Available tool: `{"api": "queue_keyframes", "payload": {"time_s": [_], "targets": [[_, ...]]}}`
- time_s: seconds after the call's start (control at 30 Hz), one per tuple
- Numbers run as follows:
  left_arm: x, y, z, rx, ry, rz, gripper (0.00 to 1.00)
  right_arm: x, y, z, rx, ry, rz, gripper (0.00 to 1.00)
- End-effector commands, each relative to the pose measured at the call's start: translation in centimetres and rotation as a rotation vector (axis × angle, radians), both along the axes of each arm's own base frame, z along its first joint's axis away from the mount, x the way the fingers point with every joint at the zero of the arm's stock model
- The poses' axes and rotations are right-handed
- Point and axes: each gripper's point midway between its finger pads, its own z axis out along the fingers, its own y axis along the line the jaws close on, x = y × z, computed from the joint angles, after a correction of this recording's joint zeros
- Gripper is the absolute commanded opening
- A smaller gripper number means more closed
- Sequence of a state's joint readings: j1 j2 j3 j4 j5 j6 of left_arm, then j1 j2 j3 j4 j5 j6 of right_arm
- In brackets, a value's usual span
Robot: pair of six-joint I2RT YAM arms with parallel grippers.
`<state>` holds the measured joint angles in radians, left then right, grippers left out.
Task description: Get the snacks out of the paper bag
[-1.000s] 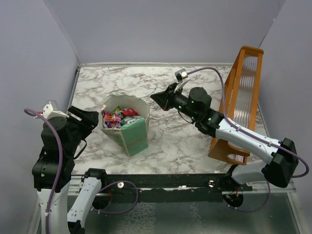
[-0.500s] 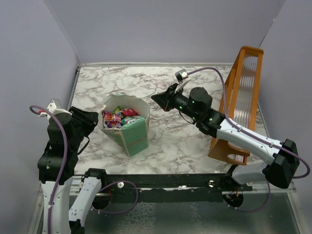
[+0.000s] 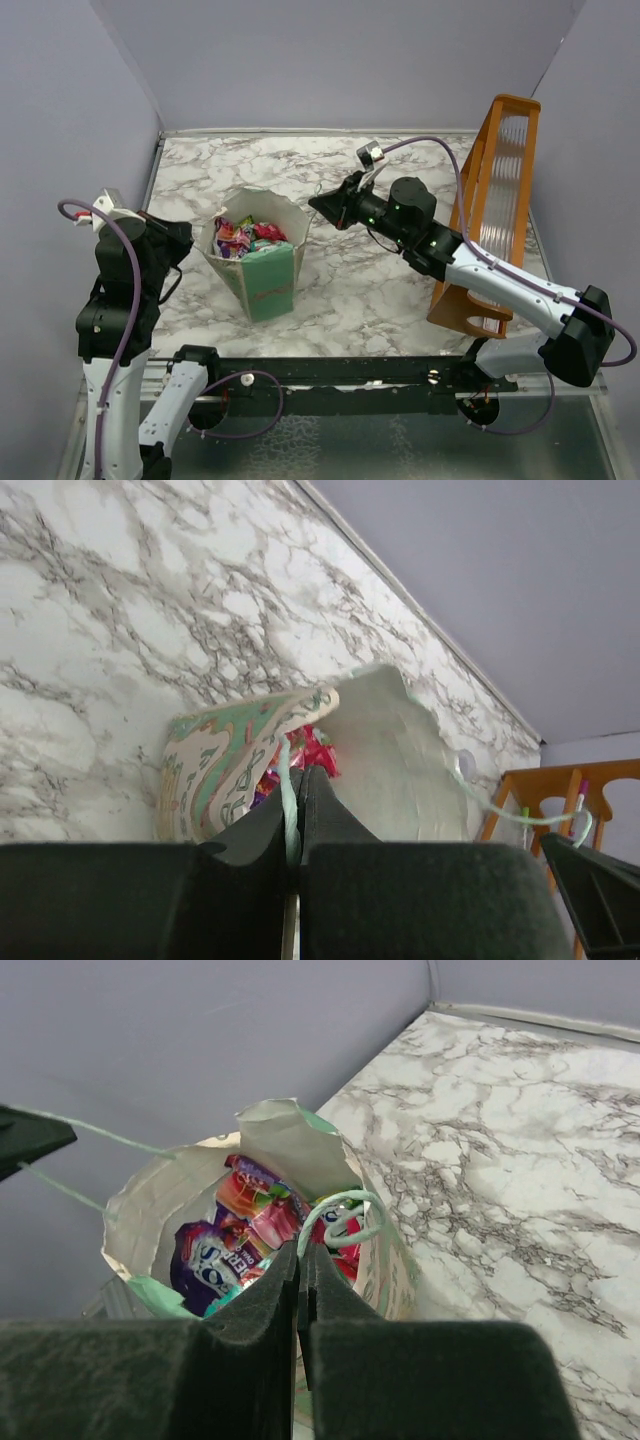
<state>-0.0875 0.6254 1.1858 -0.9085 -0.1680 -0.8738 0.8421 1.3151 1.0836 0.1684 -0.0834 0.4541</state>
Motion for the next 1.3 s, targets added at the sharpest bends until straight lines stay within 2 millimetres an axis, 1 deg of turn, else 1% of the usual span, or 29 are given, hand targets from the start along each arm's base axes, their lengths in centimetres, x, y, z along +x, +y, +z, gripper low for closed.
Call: {"api": "queue_keyframes", "payload": {"time_s": [0.0,0.13,0.2,0.37,0.5,0.57,0.67,0.73,0.77,0.83,0.93,1.07,1.17,1.27], "targets": [[2.4,1.7,7.1,0.095,-0.19,0.066,0.0,-1.1,0.5,3.0,0.033,-0.064,0.082,0.02],[3.2,2.9,11.5,0.163,-0.265,0.117,0.0,-1.4,1.3,2.8,0.038,-0.043,0.125,0.02],[3.3,3.4,13.0,0.196,-0.302,0.134,0.0,-1.8,1.9,2.9,0.059,-0.023,0.164,0.01],[3.3,5.3,15.0,0.286,-0.352,0.219,0.0,-2.9,4.4,2.5,0.105,0.035,0.299,0.01],[3.6,5.6,16.3,0.342,-0.388,0.223,0.0,-3.9,6.3,1.1,0.136,0.104,0.404,0.01],[4.1,5.1,15.9,0.351,-0.39,0.193,0.0,-4.6,7.3,0.1,0.132,0.129,0.45,0.01],[4.9,3.5,15.0,0.361,-0.405,0.097,0.0,-5.6,7.9,-1.6,0.116,0.172,0.502,0.01],[5.3,1.9,14.3,0.356,-0.414,0.009,0.0,-6.3,7.8,-2.3,0.115,0.186,0.519,0.01],[5.4,1.1,13.9,0.351,-0.417,-0.036,0.0,-6.5,7.5,-3.0,0.107,0.197,0.518,0.01],[5.5,-0.6,12.4,0.34,-0.412,-0.139,0.0,-6.9,6.9,-3.7,0.092,0.201,0.506,0.01],[4.6,-2.6,10.6,0.305,-0.408,-0.253,0.0,-7.3,5.9,-5.2,0.052,0.219,0.488,0.01],[2.8,-5.7,9.3,0.24,-0.415,-0.425,0.0,-8.5,5.0,-7.3,0.019,0.266,0.506,0.03],[1.6,-6.8,8.2,0.184,-0.394,-0.49,0.0,-9.3,4.4,-8.5,-0.013,0.291,0.515,0.06],[0.7,-7.5,7.2,0.149,-0.375,-0.527,0.0,-9.5,3.6,-9.9,-0.056,0.302,0.497,0.08]]}}
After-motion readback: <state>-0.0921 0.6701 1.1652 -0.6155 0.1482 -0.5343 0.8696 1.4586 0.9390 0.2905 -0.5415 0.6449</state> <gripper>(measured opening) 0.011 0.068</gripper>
